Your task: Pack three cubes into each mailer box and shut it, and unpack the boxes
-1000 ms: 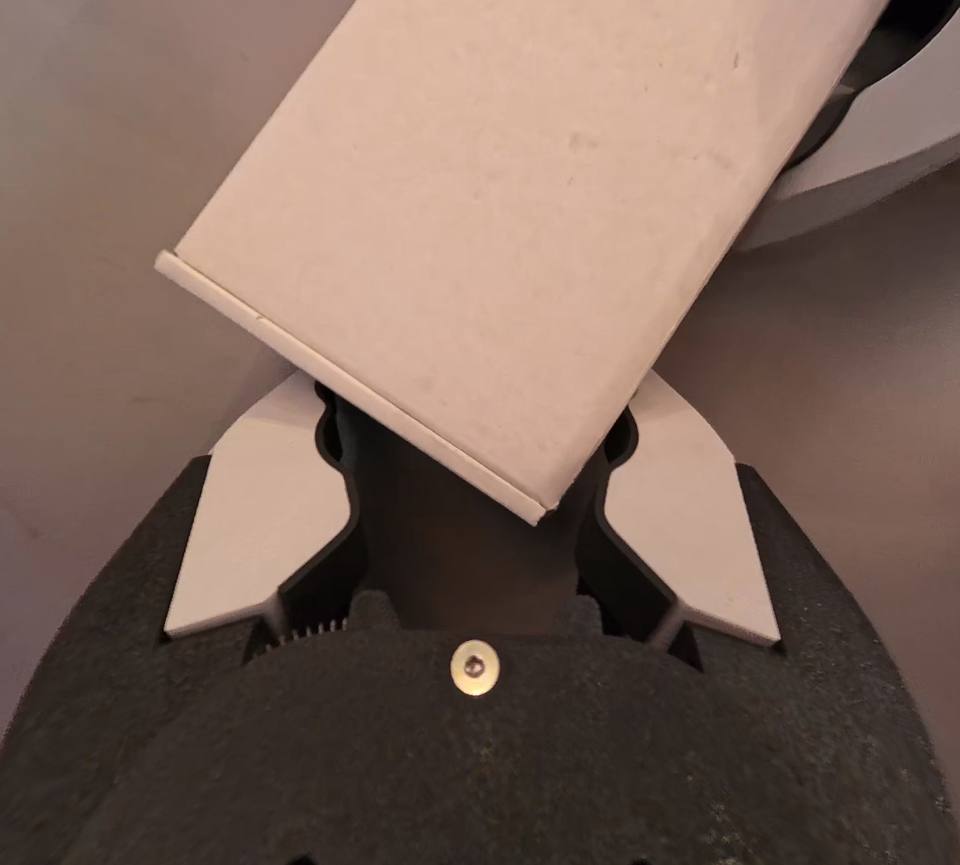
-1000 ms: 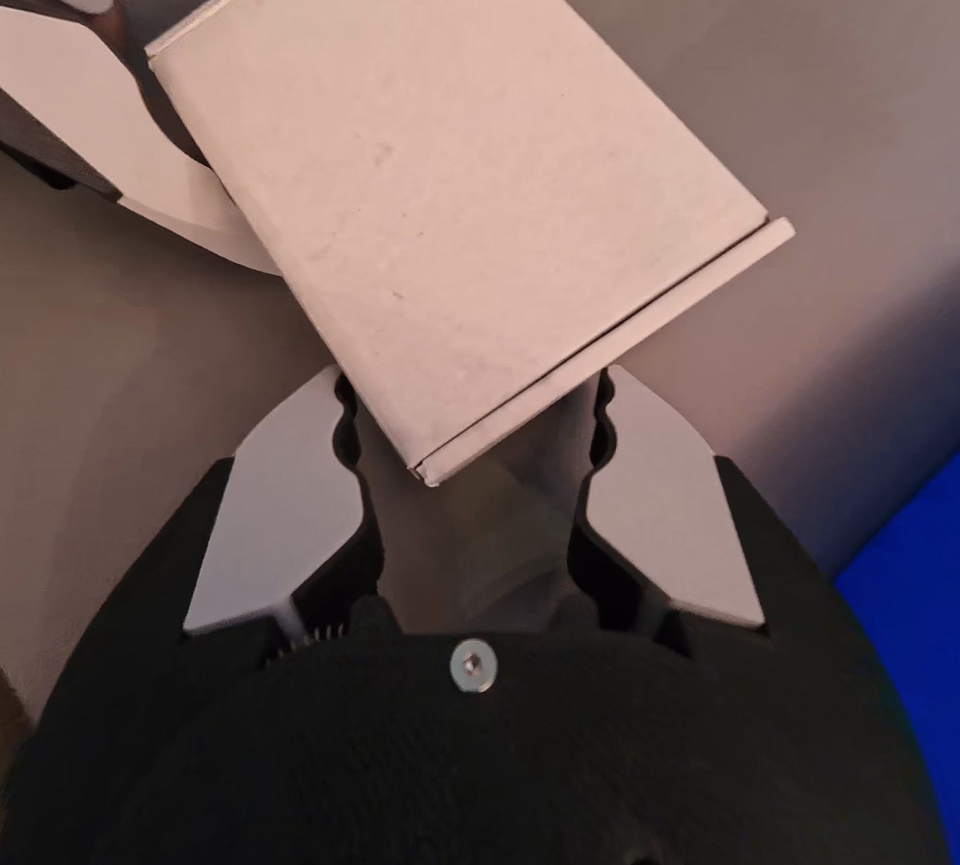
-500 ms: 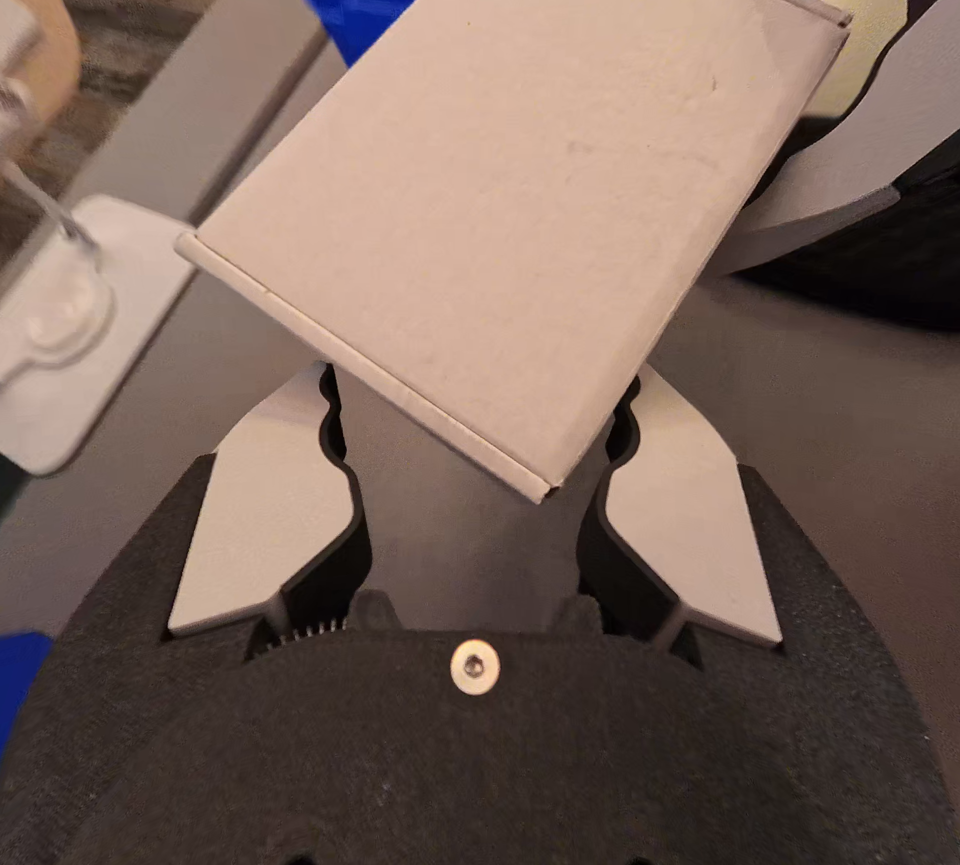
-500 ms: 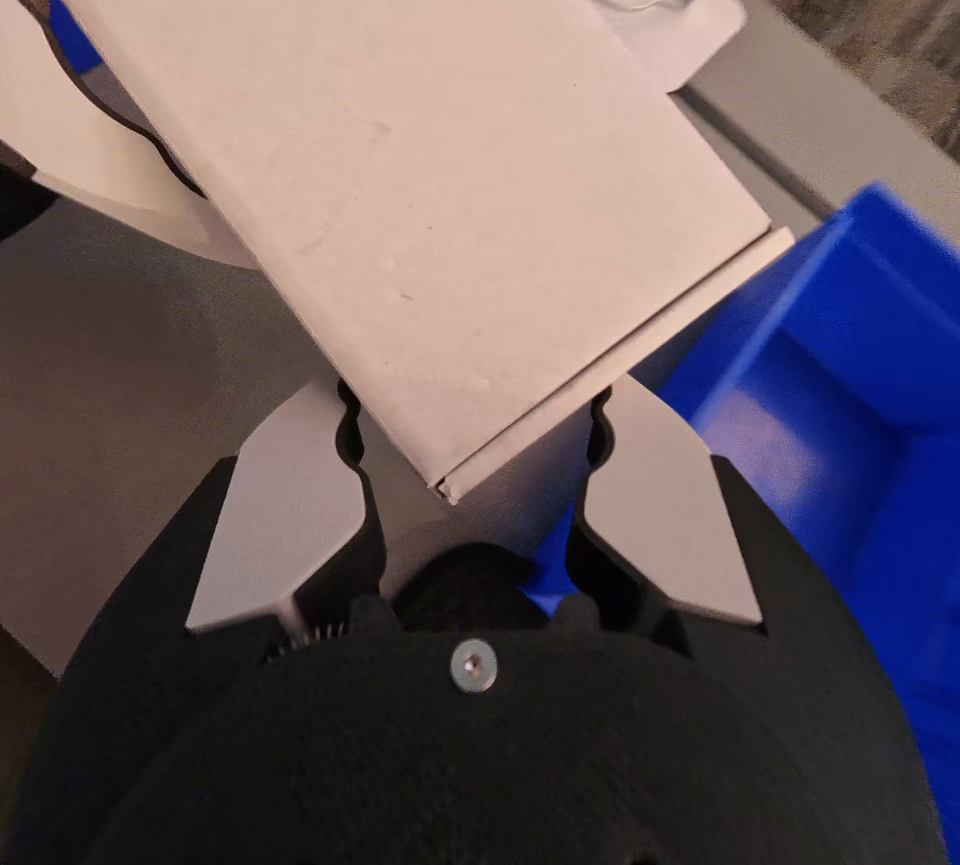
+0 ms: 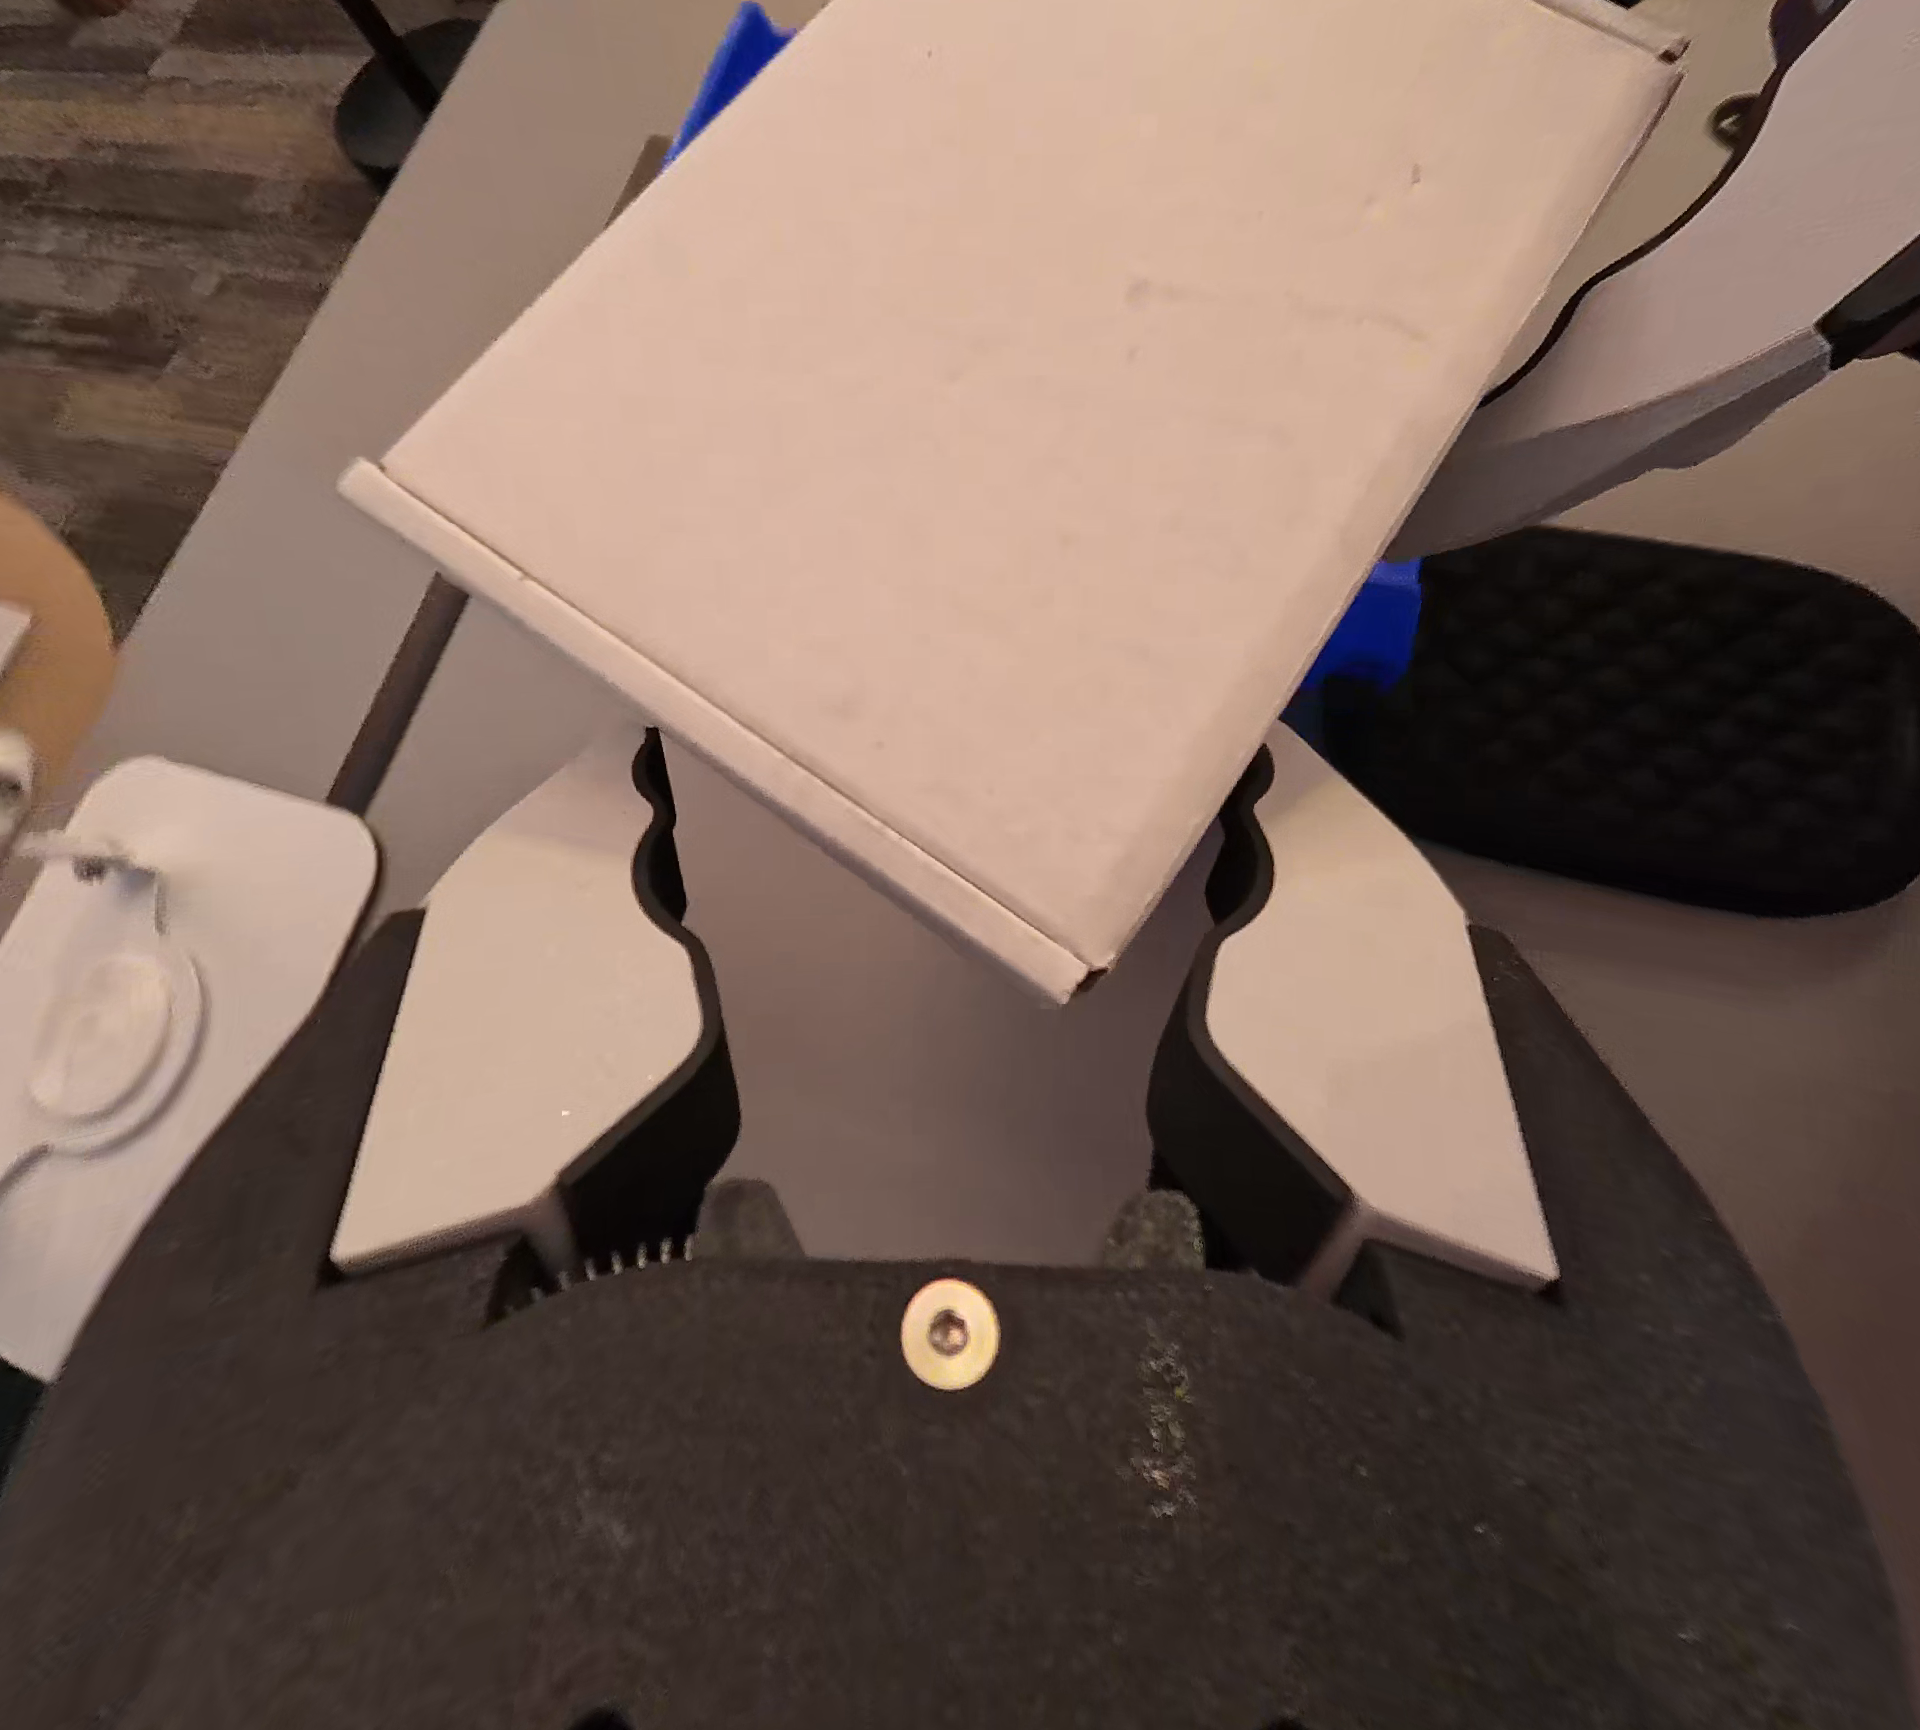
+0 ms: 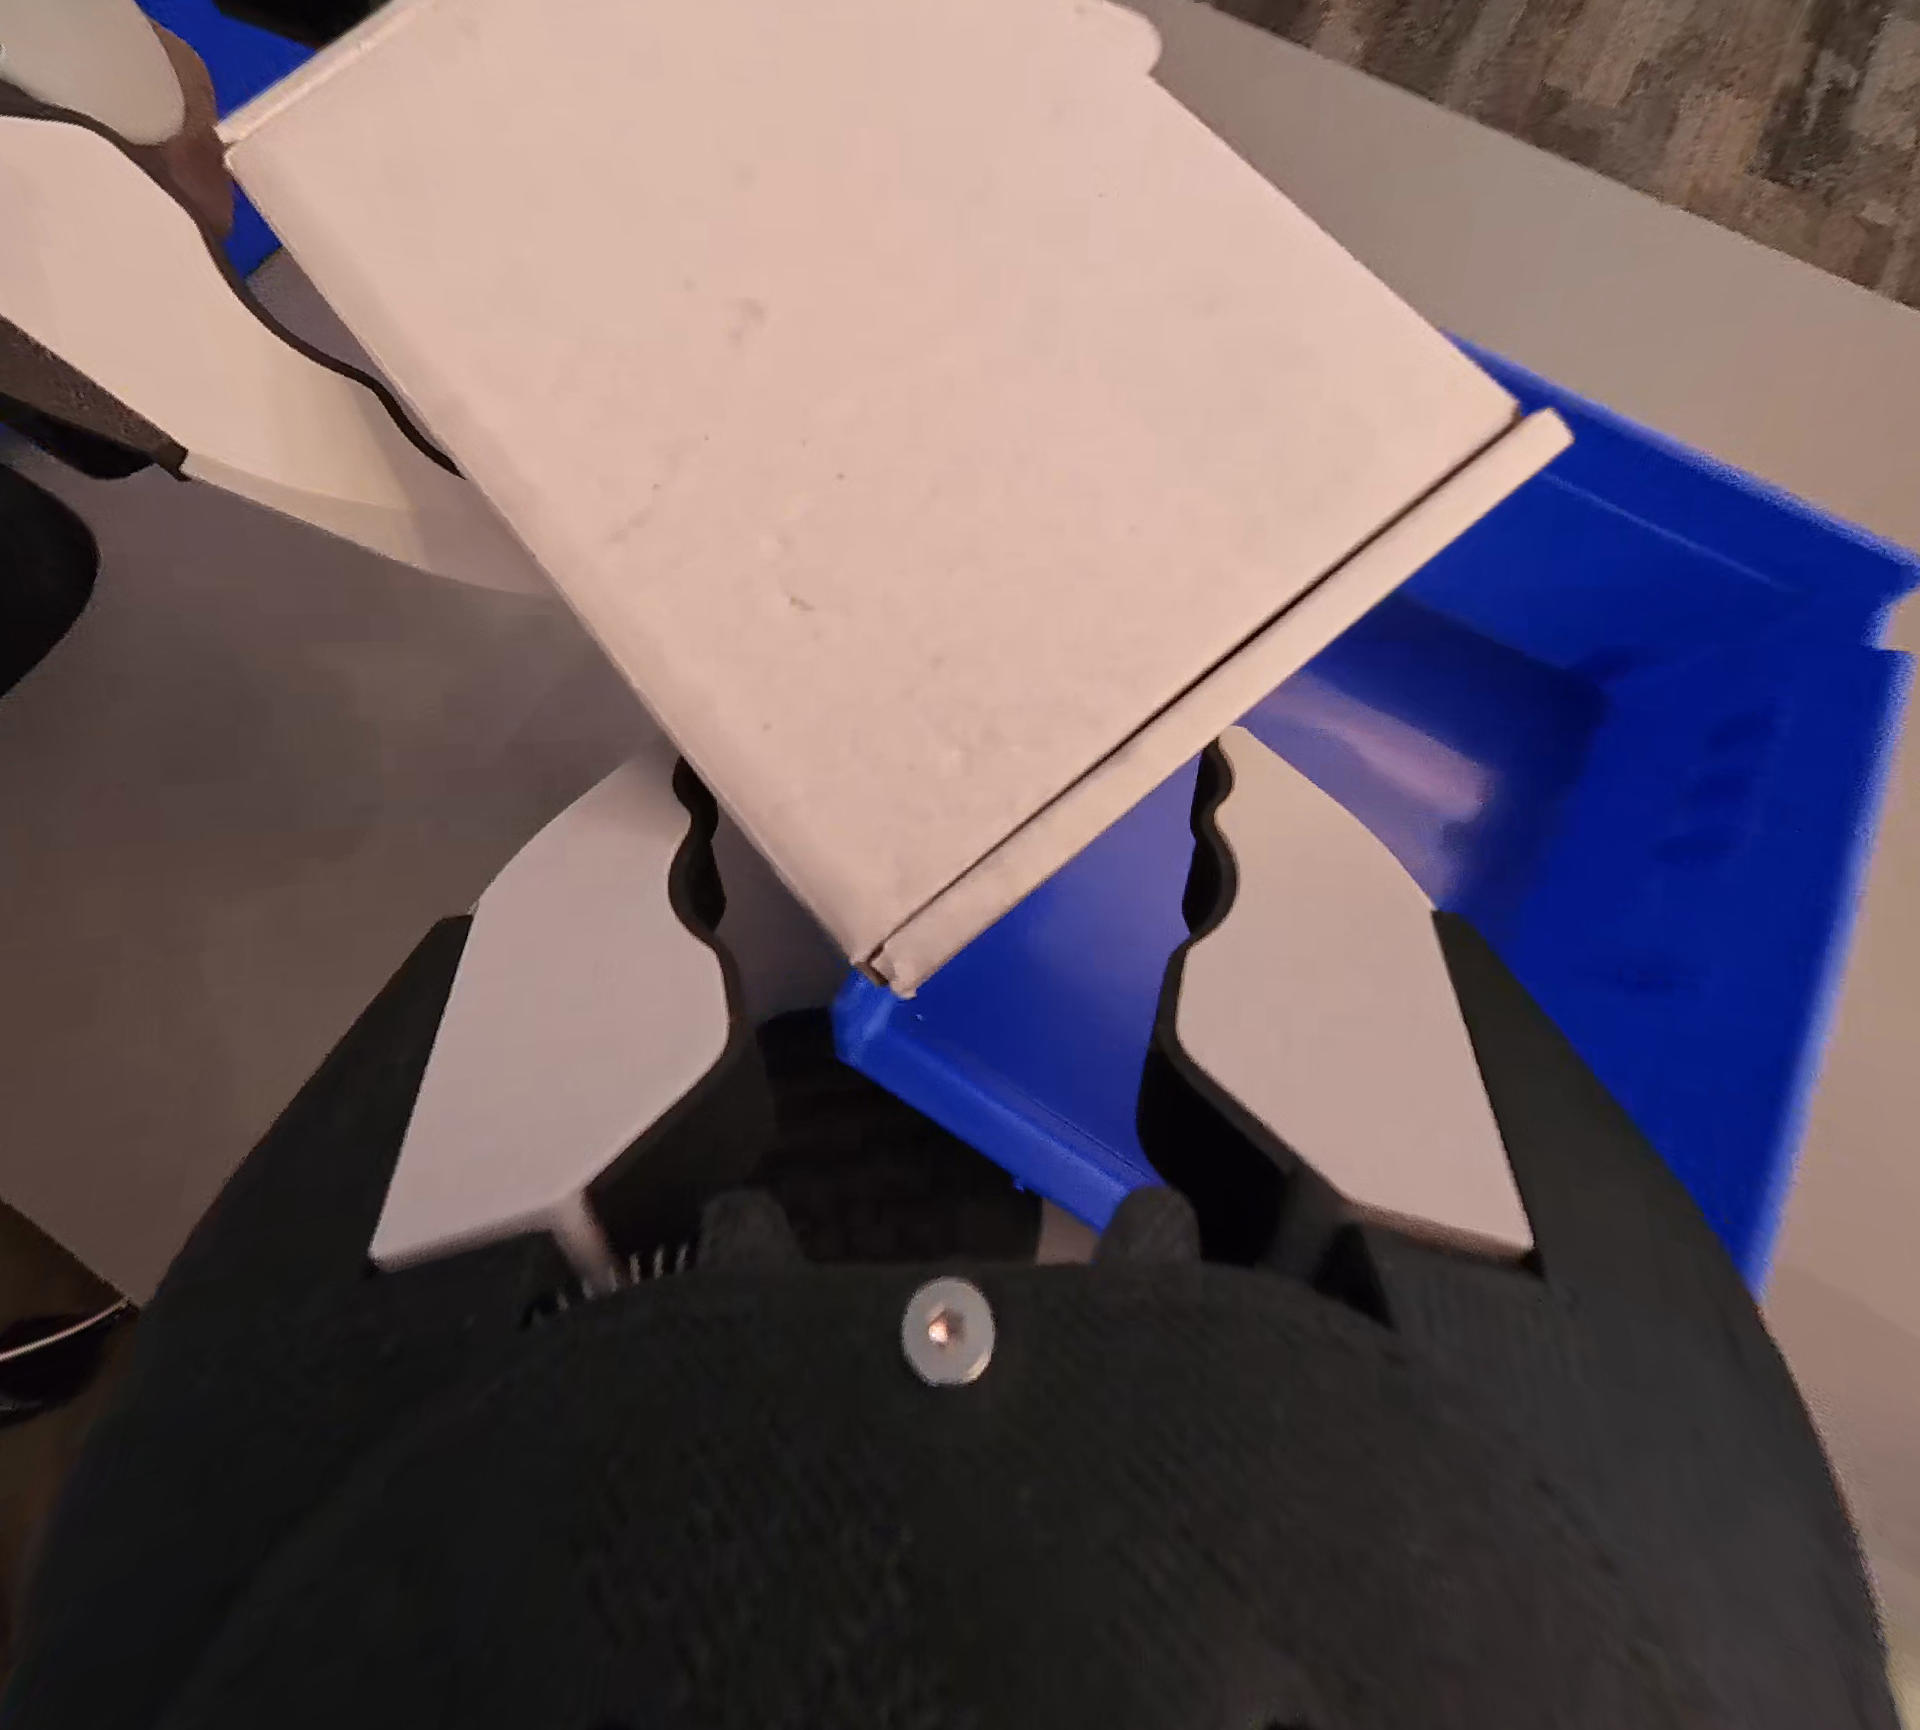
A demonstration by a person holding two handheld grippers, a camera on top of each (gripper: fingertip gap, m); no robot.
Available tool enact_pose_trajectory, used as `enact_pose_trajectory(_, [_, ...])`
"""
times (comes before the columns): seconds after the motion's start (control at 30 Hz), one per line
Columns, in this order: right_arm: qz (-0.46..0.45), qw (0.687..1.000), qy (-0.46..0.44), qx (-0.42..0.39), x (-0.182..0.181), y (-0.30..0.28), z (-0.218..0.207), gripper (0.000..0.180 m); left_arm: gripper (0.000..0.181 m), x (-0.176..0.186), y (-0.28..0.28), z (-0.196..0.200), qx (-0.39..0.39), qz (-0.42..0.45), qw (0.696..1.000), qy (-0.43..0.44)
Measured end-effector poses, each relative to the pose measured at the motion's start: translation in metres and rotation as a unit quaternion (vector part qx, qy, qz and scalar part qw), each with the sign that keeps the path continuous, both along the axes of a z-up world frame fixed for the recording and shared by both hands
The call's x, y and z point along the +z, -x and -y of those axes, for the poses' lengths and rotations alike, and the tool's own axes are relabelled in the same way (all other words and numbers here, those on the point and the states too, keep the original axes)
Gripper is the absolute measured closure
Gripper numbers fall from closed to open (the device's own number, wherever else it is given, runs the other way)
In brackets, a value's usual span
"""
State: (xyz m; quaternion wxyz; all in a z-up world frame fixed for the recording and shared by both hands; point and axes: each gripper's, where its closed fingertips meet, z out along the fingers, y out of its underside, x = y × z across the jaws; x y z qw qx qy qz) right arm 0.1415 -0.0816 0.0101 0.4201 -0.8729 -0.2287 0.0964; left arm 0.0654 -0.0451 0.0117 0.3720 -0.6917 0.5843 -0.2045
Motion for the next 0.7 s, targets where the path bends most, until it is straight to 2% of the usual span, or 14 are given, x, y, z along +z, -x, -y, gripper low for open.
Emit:
enact_pose_trajectory(0.23, [0.055,0.997,0.005,0.058,-0.041,0.071,0.007,0.088,0.081,-0.051,0.077,0.017,0.075,-0.017,0.997,0.014])
enact_pose_trajectory(0.4, [0.060,0.994,0.028,0.092,-0.074,0.113,0.016,0.087,0.081,-0.095,0.120,0.036,0.117,-0.011,0.990,0.082])
enact_pose_trajectory(0.57, [0.049,0.986,0.082,0.133,-0.121,0.140,0.028,0.083,0.081,-0.148,0.151,0.051,0.131,-0.071,0.980,0.134])
enact_pose_trajectory(0.7, [0.054,0.983,0.118,0.129,-0.151,0.144,0.036,0.083,0.081,-0.169,0.158,0.057,0.127,-0.100,0.976,0.149])
